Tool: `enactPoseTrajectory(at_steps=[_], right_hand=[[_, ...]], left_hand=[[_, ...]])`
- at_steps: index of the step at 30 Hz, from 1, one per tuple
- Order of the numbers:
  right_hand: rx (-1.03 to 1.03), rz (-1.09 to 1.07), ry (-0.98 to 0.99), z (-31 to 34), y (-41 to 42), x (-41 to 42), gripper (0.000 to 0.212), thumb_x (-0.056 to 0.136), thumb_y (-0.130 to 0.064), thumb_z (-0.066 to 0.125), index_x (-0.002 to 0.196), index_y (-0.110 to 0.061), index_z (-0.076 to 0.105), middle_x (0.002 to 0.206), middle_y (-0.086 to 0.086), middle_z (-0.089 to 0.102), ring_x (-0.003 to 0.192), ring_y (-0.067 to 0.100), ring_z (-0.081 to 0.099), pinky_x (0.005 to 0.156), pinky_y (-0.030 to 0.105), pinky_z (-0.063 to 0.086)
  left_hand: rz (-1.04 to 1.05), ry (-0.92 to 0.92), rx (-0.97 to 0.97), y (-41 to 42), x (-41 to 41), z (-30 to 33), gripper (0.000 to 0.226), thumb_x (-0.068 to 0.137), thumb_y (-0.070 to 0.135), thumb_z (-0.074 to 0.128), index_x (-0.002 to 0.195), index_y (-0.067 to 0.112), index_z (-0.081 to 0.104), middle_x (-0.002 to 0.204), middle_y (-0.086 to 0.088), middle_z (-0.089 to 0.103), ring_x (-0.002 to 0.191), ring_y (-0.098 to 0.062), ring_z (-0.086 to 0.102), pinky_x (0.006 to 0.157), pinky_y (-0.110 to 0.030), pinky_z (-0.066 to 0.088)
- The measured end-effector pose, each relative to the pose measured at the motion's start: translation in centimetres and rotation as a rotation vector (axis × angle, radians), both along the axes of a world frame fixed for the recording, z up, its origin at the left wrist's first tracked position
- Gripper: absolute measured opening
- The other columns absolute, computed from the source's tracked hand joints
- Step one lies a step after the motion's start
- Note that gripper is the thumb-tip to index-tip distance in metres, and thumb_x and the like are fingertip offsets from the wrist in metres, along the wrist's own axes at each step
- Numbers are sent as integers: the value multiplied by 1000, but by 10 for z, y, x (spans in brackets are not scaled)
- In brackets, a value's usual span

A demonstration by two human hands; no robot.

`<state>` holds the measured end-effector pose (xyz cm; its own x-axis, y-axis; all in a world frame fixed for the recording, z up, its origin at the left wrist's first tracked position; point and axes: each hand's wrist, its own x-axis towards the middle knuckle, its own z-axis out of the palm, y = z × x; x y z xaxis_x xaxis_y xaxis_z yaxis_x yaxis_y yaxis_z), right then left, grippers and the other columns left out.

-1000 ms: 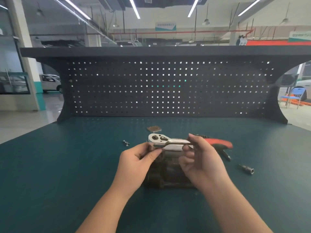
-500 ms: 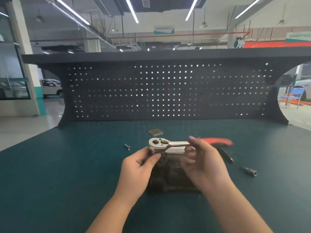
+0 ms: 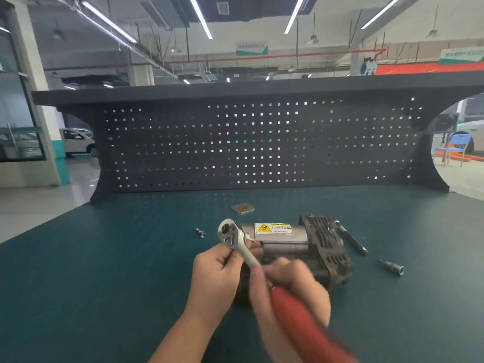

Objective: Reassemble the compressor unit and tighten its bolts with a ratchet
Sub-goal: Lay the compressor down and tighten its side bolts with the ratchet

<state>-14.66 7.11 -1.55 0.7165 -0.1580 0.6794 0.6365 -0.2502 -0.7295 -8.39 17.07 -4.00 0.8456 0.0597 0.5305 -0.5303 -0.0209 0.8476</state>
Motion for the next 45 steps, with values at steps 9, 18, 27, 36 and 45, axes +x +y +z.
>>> enactPoseTrajectory(at_steps=[9,18,27,36,45], right_hand=[[791,504,170,14,-13,-13,29,67,-11,81,59,-23,56,49,19,54,33,25,51,36,25,40],[-622,249,301,68,-47,-17,12,78,-47,66,87,-42,60,68,-39,56,65,-22,47,65,-2,37],[-740,2,519,75,-55,0,25,96,-42,51,77,-29,60,38,-12,48,31,3,40,36,12,32],[-447,74,572,56,-60,9,27,95,-40,54,73,-32,67,49,-1,39,37,15,31,36,17,27],[-402,91,681,52,-60,13,26,96,-39,53,83,-21,68,42,-6,39,39,19,33,36,18,28]], left_hand=[[104,-234,-47,-1,-13,5,15,84,31,61,97,29,68,90,20,74,86,5,68,72,-4,46],[172,-205,-93,3,-10,7,24,96,3,49,75,13,52,50,-3,57,48,-4,61,56,-9,44],[-58,-135,-69,7,-4,9,32,89,32,63,120,27,56,123,18,66,119,4,57,92,-12,45],[-23,17,161,18,2,3,39,91,-10,48,84,21,71,113,12,69,111,2,60,95,-13,42],[-118,61,220,24,1,2,24,87,-2,64,89,21,71,110,18,67,101,-4,66,87,-17,49]])
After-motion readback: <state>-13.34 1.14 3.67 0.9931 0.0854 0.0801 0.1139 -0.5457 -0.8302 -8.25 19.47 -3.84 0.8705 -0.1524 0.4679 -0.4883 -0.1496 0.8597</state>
